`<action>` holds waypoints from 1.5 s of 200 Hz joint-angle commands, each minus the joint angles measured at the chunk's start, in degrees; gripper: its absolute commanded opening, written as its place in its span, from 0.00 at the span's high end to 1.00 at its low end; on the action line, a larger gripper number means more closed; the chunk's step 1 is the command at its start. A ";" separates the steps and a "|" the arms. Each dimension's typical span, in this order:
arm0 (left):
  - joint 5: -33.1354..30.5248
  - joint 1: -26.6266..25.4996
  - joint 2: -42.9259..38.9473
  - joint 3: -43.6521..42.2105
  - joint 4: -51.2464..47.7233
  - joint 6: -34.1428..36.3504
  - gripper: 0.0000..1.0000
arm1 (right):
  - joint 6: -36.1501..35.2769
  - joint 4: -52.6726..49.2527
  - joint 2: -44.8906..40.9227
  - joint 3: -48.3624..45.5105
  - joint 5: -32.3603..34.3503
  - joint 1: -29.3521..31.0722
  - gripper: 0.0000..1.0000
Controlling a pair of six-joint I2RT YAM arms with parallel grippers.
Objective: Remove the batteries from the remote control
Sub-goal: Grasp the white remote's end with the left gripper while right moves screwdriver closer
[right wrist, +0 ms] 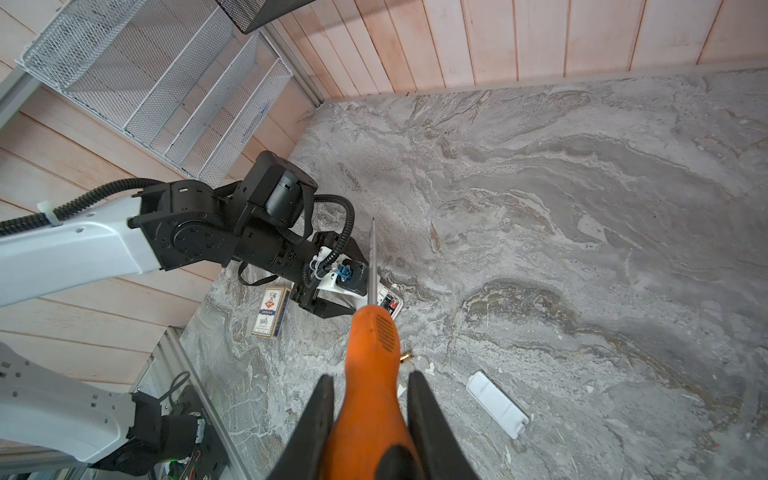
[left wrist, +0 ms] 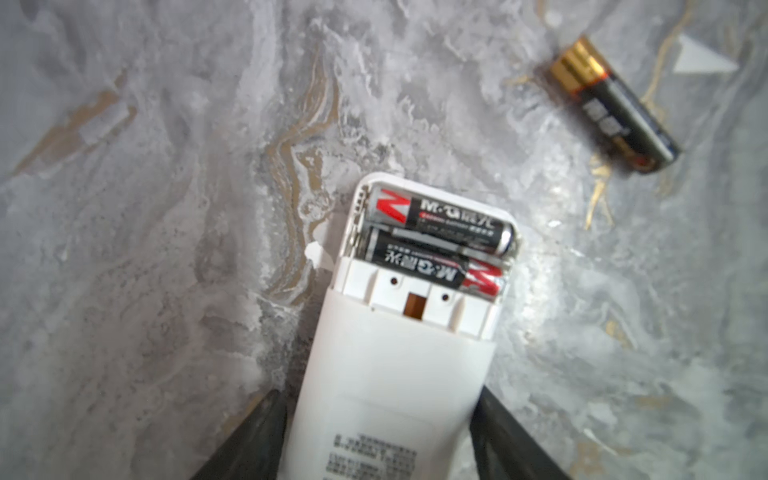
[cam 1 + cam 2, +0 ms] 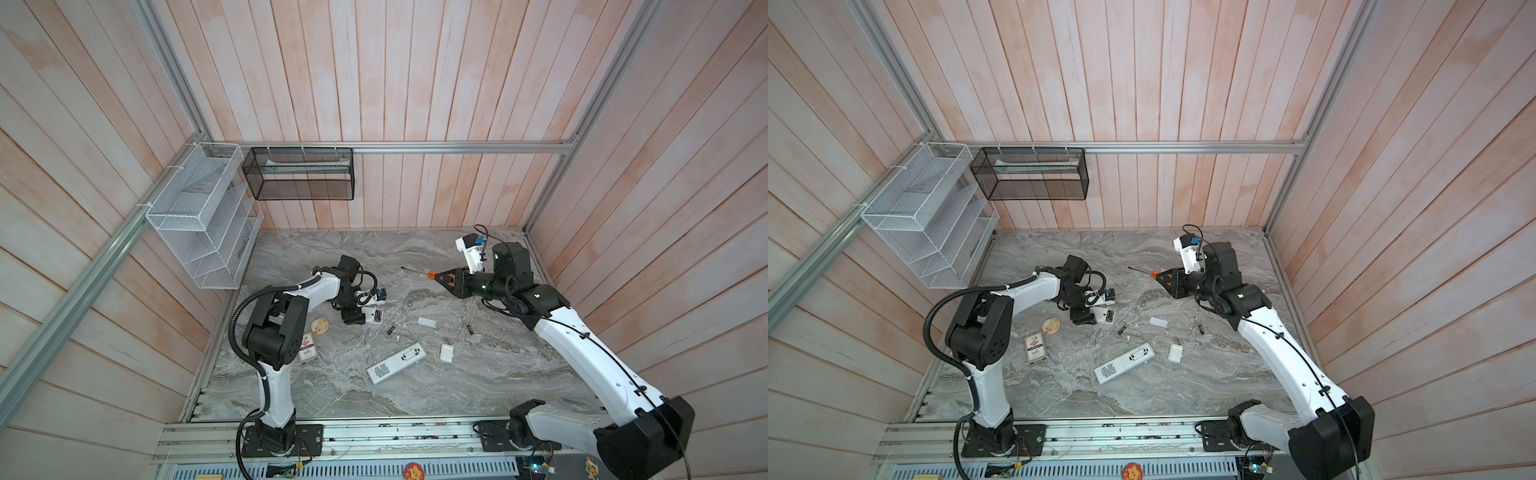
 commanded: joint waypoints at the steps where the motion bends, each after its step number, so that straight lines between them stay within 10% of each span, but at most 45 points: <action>1: -4.18 -1.69 1.30 -2.81 -0.68 -0.75 0.48 | -0.16 2.65 -0.19 -0.17 -1.13 -0.26 0.89; 124: 2.75 -6.62 -3.11 -3.58 1.42 -19.61 0.57 | 5.19 2.68 6.28 8.82 -3.20 -2.42 0.89; 220: 1.55 -7.42 -6.20 -11.37 8.02 -26.87 0.30 | -3.78 -5.75 11.08 18.37 -6.64 -2.56 0.88; 300: -0.01 -6.73 -9.37 -17.41 10.79 -23.62 0.24 | 10.84 -1.58 14.77 21.98 -2.53 1.09 0.88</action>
